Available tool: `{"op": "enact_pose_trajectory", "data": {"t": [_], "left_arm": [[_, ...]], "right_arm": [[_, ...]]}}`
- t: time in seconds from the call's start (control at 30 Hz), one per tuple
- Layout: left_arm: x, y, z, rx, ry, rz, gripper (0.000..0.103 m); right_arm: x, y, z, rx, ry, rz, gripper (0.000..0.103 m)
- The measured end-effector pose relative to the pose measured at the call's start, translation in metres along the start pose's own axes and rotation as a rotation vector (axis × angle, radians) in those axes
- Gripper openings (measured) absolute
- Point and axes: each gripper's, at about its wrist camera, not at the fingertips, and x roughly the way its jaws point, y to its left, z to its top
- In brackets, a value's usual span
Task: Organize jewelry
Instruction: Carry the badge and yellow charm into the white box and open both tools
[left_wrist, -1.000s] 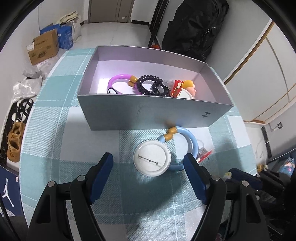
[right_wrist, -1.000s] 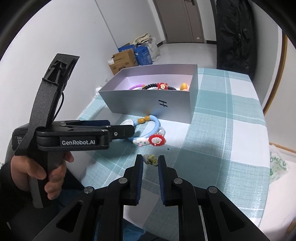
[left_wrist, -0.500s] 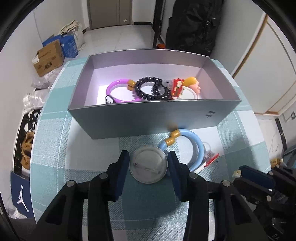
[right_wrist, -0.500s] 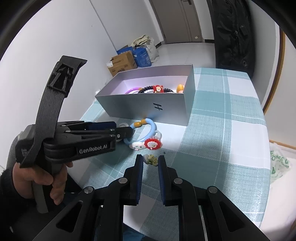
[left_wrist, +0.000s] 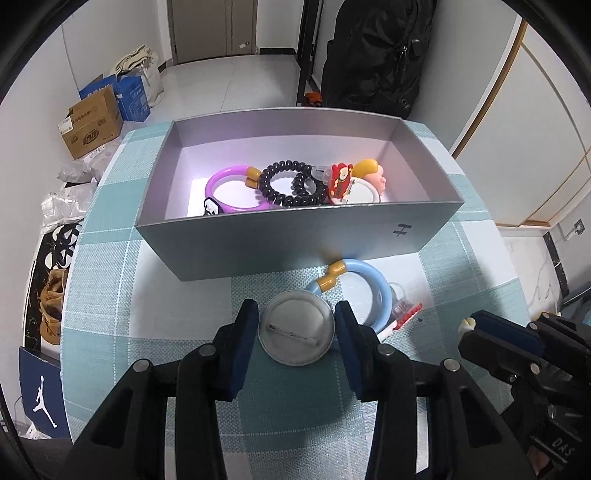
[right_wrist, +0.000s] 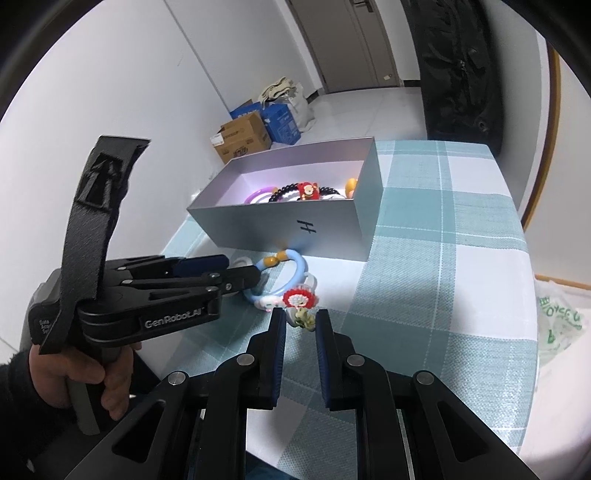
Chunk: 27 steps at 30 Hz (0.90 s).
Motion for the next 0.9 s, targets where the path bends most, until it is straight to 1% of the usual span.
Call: {"op": "enact_pose_trajectory", "data": {"t": [0.17,0.37,0.47,0.6,0.7,0.9], "left_arm": [[-0.007,0.002,0.004,-0.016,-0.014,-0.036,0.037],[-0.019,0.007,0.011,-0.053,-0.052,-0.088,0.037],[-0.025,0.008,0.014,-0.063,-0.081,-0.095,0.037],[-0.033,0.008,0.016,-0.080,-0.117,-0.104,0.037],[-0.039,0.009,0.019,-0.086,-0.146,-0.110,0.037],[-0.049,0.017,0.031,-0.101,-0.196,-0.143,0.037]], "right_arm": [[-0.002,-0.004,0.004,0.022,-0.019,0.003,0.015],[-0.008,-0.001,0.011,0.007,-0.056,-0.007,0.015],[-0.007,0.000,0.015,0.013,-0.060,-0.008,0.015],[-0.010,0.002,0.028,-0.001,-0.095,-0.012,0.015],[-0.014,0.005,0.040,-0.013,-0.123,0.004,0.015],[-0.009,0.006,0.061,-0.005,-0.124,0.046,0.015]]}}
